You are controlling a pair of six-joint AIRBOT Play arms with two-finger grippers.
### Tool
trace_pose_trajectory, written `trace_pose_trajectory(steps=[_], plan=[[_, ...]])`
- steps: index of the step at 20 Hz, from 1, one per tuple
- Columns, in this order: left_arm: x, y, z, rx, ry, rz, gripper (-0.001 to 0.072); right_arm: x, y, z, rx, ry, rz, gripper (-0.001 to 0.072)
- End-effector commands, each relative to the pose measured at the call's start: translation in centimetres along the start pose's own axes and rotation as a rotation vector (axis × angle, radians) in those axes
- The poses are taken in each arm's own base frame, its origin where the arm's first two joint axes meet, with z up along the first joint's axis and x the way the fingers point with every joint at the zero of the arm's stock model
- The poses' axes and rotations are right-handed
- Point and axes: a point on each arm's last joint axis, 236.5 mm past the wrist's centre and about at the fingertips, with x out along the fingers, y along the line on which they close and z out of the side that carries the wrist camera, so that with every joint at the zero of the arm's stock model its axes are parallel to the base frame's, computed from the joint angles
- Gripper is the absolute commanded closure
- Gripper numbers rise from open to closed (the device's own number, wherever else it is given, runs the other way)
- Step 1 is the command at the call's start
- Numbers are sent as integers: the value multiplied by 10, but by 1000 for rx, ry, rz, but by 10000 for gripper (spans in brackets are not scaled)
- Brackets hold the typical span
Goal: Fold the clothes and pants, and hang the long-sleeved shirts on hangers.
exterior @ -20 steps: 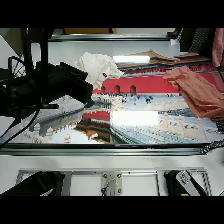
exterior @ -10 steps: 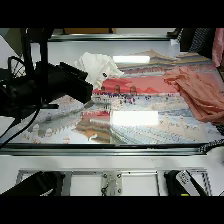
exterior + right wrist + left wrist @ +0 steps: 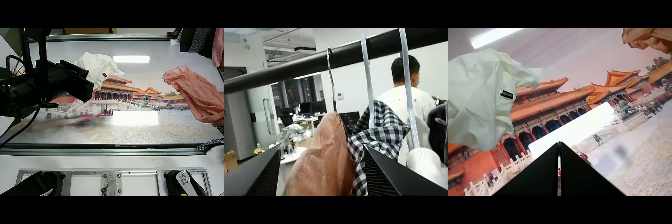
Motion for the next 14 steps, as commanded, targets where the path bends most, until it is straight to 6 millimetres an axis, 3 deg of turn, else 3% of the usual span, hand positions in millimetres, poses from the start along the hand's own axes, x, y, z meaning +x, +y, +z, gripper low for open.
trace_pose_trajectory(steps=[1, 3, 5, 6, 7, 8, 11, 14], plan=[[0, 0, 1, 0, -4, 0, 699, -18, 19, 37, 5, -70, 75, 169], [0, 0, 1, 0, -3, 0, 699, -35, 57, 64, 15, -136, 234, 170], [0, 0, 1, 0, -3, 0, 699, -63, 117, 79, 50, -187, 517, 177], [0, 0, 1, 0, -3, 0, 699, -84, 151, 77, 93, -178, 696, 264], [0, 0, 1, 0, -2, 0, 699, -108, 180, 67, 130, -134, 873, 346], [1, 0, -1, 1, 3, 1, 699, -132, 205, 47, 159, -55, 1036, 360], [16, 4, -10, -1, 50, 21, 699, -189, 262, -34, 198, 244, 1322, 341], [40, 20, -27, -22, 126, 65, 699, -278, 319, -93, 242, 470, 1573, 343]])
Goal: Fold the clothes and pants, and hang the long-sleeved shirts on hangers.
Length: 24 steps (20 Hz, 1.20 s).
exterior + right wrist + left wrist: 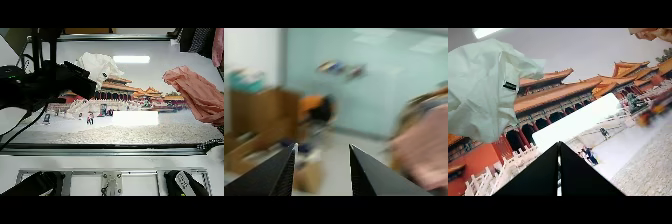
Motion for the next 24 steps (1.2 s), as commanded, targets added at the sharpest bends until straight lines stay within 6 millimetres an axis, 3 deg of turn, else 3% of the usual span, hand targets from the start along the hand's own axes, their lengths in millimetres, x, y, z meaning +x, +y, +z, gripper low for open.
trace_pose_trajectory(steps=[1, 4, 6, 9, 14, 15, 16, 17, 24], plan=[[27, 15, -17, -32, 83, 35, 698, 25, 123, -104, 177, 259, 380, 343], [50, 14, -37, -154, 182, -46, 699, 18, 232, -168, 262, 400, 640, 344], [61, 8, -48, -187, 237, -131, 699, 4, 287, -199, 310, 481, 771, 344], [76, 8, -56, -230, 277, -206, 699, -9, 331, -219, 372, 548, 876, 347], [85, 24, -61, -265, 292, -184, 699, -9, 338, -222, 393, 561, 890, 352], [85, 24, -61, -265, 293, -184, 699, -9, 338, -222, 393, 561, 890, 434], [85, 24, -61, -265, 293, -184, 699, -9, 338, -222, 393, 561, 890, 636], [85, 24, -61, -265, 293, -184, 699, -9, 338, -223, 392, 561, 890, 699], [86, 24, -60, -266, 289, -183, 699, -9, 338, -222, 393, 561, 890, 698]])
